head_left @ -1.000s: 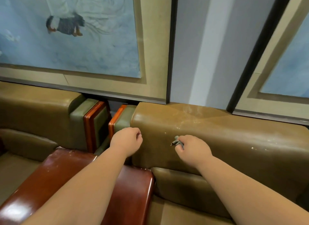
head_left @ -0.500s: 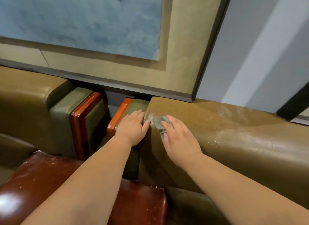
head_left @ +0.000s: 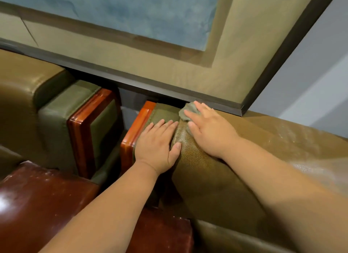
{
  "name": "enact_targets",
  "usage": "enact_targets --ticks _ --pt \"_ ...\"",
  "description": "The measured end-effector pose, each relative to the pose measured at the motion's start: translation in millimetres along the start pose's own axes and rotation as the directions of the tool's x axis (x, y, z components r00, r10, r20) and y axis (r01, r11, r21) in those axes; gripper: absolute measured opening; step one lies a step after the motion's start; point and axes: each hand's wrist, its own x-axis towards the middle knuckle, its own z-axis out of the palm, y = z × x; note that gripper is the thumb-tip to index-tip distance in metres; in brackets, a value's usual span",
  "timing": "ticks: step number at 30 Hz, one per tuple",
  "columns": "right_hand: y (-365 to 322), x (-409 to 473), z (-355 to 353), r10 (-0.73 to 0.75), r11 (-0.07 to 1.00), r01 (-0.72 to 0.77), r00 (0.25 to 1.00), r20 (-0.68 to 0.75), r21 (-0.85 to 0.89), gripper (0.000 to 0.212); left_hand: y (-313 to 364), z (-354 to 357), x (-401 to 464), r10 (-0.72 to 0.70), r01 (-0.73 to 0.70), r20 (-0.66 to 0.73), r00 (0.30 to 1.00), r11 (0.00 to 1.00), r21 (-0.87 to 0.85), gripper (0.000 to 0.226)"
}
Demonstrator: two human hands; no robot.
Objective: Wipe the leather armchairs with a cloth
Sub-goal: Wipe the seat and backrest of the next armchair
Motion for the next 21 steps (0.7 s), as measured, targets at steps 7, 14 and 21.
enact_targets --ticks 7,14,21 --pt "-6 -57 13 -0.122 0.981 0.129 0.991 0.055 -0.143 0.064 -5 3 -4 0.006 -0.006 -0.014 1.0 1.0 -0.018 0.071" --pt "-5 -37 10 -0.01 0.996 0.008 1.0 -0.02 -0.089 0.067 -5 4 -1 0.002 -0.002 -0.019 1.0 1.0 -0.016 0.072" --pt "14 -43 0 -0.034 0.996 0.037 0.999 0.036 -0.079 0.061 -6 5 -2 0.0 0.0 -0.015 1.0 1.0 -0.02 0.072"
